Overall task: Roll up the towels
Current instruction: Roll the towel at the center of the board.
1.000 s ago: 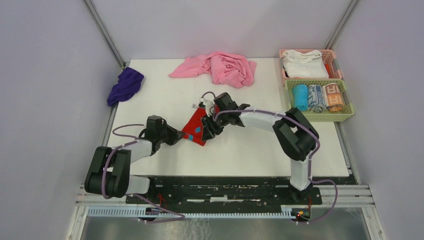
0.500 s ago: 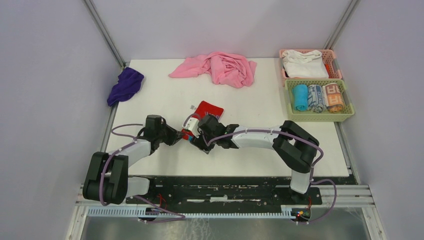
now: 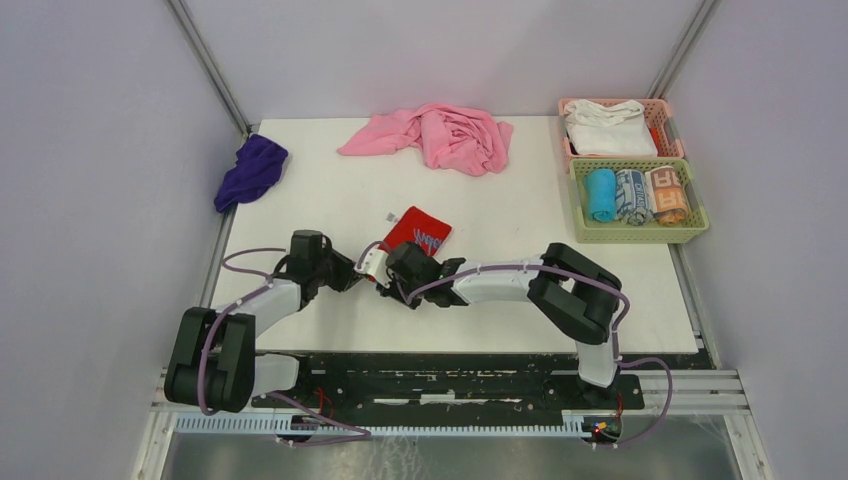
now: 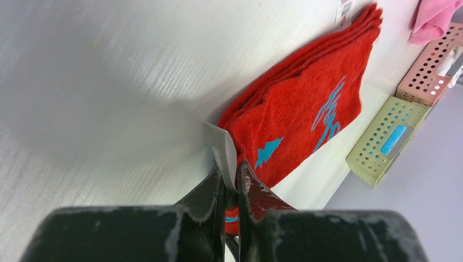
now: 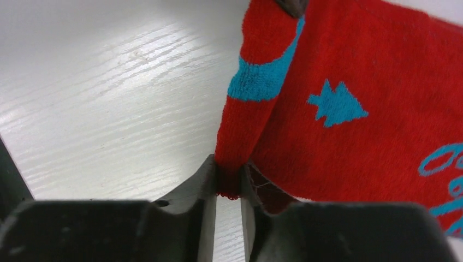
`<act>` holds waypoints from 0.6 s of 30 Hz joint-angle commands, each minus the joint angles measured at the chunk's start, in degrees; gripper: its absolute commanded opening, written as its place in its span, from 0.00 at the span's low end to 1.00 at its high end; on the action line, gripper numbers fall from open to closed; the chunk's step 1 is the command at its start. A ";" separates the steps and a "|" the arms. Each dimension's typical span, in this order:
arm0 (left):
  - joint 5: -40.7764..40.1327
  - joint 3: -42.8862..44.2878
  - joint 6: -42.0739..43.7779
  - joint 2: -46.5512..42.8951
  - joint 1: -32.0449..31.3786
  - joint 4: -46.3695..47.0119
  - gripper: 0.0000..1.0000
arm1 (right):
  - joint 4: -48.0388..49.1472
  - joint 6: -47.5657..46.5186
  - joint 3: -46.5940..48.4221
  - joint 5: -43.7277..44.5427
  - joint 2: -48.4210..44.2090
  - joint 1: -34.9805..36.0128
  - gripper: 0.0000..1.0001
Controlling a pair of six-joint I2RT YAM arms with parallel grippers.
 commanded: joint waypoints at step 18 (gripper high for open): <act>-3.63 2.11 5.84 -13.04 1.04 -8.28 0.75 | 27.83 48.97 0.87 -60.36 12.51 -19.81 0.00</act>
